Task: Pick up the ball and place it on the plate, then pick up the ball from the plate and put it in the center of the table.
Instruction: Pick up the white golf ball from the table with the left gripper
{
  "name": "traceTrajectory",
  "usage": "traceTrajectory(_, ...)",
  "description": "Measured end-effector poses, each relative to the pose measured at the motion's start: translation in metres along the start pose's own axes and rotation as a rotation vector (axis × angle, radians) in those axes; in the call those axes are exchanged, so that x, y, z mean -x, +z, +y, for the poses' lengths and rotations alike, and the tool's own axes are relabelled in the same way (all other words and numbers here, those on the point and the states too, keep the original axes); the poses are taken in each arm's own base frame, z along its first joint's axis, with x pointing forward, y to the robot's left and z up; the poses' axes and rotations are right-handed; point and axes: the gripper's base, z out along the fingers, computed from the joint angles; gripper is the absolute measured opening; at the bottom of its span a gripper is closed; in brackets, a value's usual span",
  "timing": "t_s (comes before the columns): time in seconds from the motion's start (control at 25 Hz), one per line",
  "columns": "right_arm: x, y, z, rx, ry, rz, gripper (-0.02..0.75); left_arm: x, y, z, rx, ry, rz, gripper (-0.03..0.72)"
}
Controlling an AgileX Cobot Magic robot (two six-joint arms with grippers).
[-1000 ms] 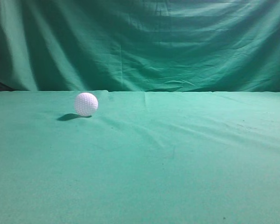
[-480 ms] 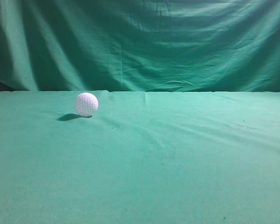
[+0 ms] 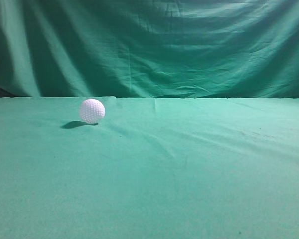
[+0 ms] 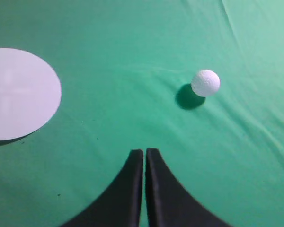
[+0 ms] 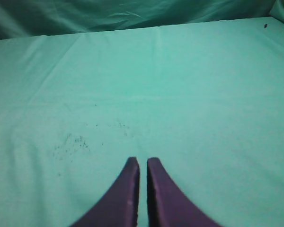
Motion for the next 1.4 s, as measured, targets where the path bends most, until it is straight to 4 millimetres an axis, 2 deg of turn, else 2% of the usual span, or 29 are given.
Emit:
traceTrajectory(0.2, 0.000, 0.000, 0.000, 0.000, 0.000, 0.000, 0.049, 0.039, 0.025, -0.012, -0.113, 0.122, 0.190, 0.000)
traceTrajectory(0.36, 0.000, 0.000, 0.000, 0.000, 0.000, 0.000, 0.049, 0.062, 0.054, -0.020, -0.163, 0.206, 0.298, 0.000)
traceTrajectory(0.48, 0.000, 0.000, 0.000, 0.000, 0.000, 0.000, 0.049, 0.074, 0.074, -0.040, -0.184, 0.312, 0.338, 0.000)
traceTrajectory(0.76, 0.000, 0.000, 0.000, 0.000, 0.000, 0.000, 0.049, 0.087, 0.133, -0.093, -0.123, 0.497, 0.445, 0.000)
traceTrajectory(0.84, 0.000, 0.000, 0.000, 0.000, 0.000, 0.000, 0.049, 0.084, 0.152, -0.104, -0.123, 0.517, 0.494, 0.000)
traceTrajectory(1.08, 0.000, 0.000, 0.000, 0.000, 0.000, 0.000, 0.049, 0.082, 0.200, -0.114, -0.129, 0.490, 0.583, 0.000)
traceTrajectory(1.24, 0.000, 0.000, 0.000, 0.000, 0.000, 0.000, 0.049, 0.083, 0.220, -0.117, -0.128, 0.489, 0.592, 0.207)
traceTrajectory(1.4, 0.000, 0.000, 0.000, 0.000, 0.000, 0.000, 0.049, 0.077, 0.235, -0.116, -0.122, 0.484, 0.605, 0.475)
